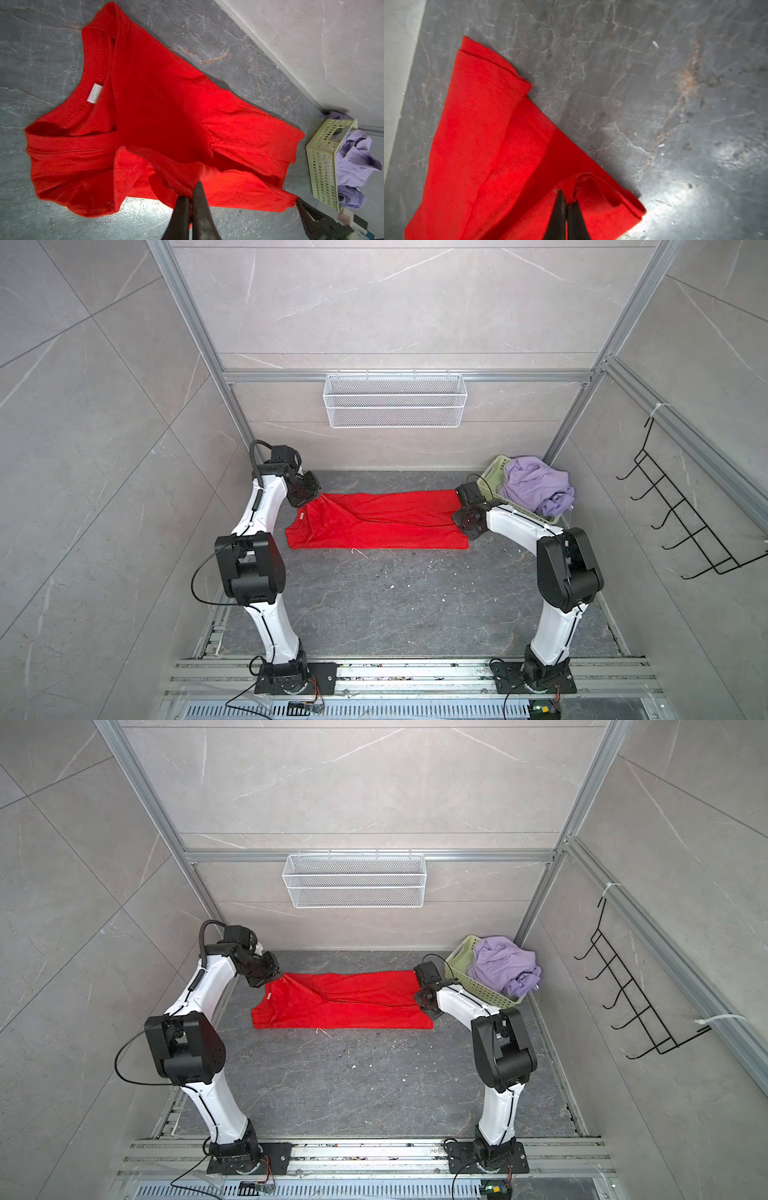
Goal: Fold and stack the t-shirts
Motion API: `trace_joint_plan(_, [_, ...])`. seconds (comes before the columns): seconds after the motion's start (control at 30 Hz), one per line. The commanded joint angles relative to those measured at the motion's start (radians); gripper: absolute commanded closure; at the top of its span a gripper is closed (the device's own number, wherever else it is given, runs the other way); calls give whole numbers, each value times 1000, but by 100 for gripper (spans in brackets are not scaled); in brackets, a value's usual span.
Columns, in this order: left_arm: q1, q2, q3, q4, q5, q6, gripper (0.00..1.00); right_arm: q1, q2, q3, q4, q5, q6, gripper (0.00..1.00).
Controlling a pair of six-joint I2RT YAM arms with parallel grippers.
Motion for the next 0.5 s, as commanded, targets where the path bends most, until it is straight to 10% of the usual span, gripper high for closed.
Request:
trace_joint_plan(0.0, [19,6,31,39,59,11,100,-15,30,38,-35,8,-13,100])
trace_joint_plan(0.47, [52,153,137,103,188,-40,100,-42,128,88,56,-66,-32,93])
